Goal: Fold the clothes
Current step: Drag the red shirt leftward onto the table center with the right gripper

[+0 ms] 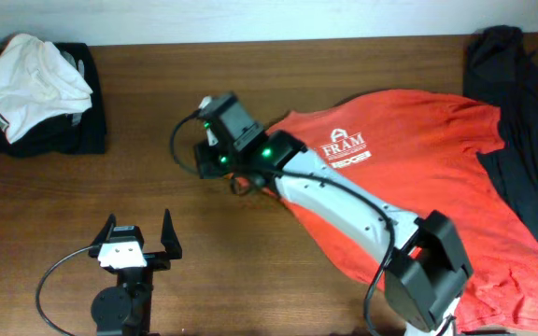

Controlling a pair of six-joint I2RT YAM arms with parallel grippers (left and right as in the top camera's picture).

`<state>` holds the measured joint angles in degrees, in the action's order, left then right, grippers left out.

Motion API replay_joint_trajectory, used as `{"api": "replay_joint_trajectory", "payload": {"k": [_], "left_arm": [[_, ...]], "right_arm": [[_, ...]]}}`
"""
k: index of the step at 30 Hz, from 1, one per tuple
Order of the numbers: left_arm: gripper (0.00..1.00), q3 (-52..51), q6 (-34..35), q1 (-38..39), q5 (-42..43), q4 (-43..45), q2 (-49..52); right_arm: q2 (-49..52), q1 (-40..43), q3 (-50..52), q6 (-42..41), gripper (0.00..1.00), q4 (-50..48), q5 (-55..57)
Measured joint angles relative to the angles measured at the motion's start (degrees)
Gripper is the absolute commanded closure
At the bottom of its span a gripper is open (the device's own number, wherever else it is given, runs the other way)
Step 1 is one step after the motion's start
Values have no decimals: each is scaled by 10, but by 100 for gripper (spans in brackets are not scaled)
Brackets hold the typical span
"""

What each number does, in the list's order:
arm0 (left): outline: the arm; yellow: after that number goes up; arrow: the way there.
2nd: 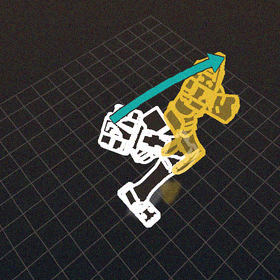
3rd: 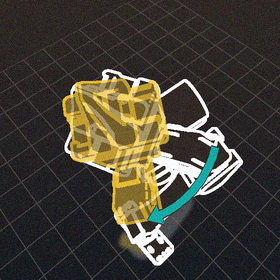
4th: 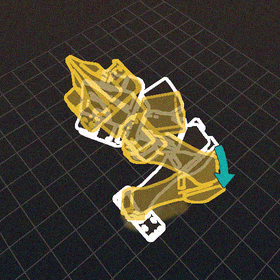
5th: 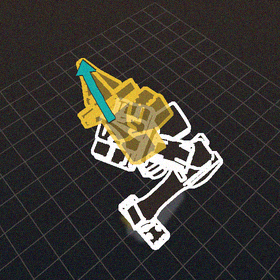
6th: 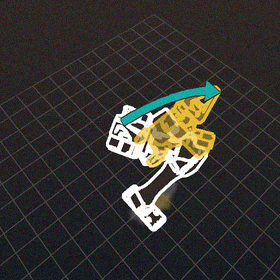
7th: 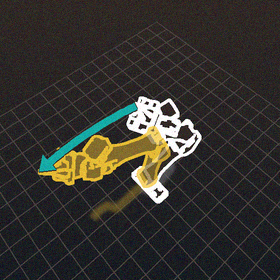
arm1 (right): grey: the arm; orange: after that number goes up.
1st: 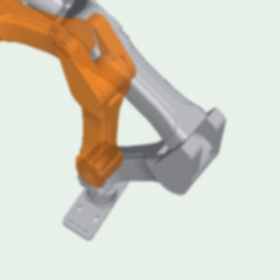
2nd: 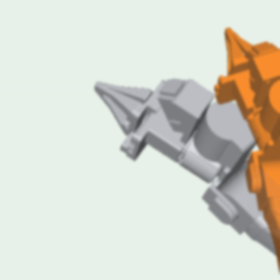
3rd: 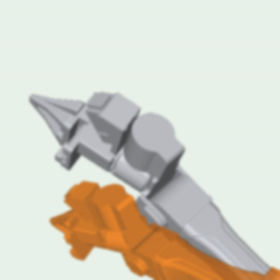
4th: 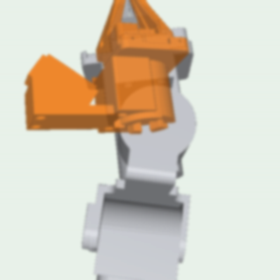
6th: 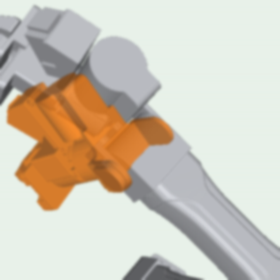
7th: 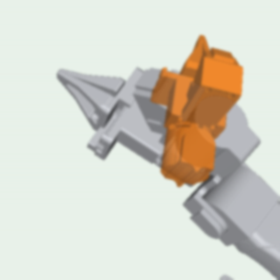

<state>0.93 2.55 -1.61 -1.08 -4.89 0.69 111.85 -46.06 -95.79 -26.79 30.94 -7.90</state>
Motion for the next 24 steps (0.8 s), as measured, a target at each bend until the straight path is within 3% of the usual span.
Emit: {"api": "replay_joint_trajectory", "payload": {"k": [1,2,3,5,6,13,18,24], "left_arm": [[1,0,0,0,0,0,0],[1,0,0,0,0,0,0],[1,0,0,0,0,0,0],[1,0,0,0,0,0,0],[1,0,0,0,0,0,0],[1,0,0,0,0,0,0],[1,0,0,0,0,0,0],[1,0,0,0,0,0,0]], "right_arm": [[1,-16,0,-5,60,-2,0],[5,-33,0,-7,46,-5,-2],[9,-43,0,-7,25,-6,-3],[12,-45,0,3,13,0,-6],[12,-34,0,6,1,14,-8],[6,272,-6,13,1,263,-5],[6,371,-6,13,1,328,-6],[6,375,-6,13,1,344,8]]}}
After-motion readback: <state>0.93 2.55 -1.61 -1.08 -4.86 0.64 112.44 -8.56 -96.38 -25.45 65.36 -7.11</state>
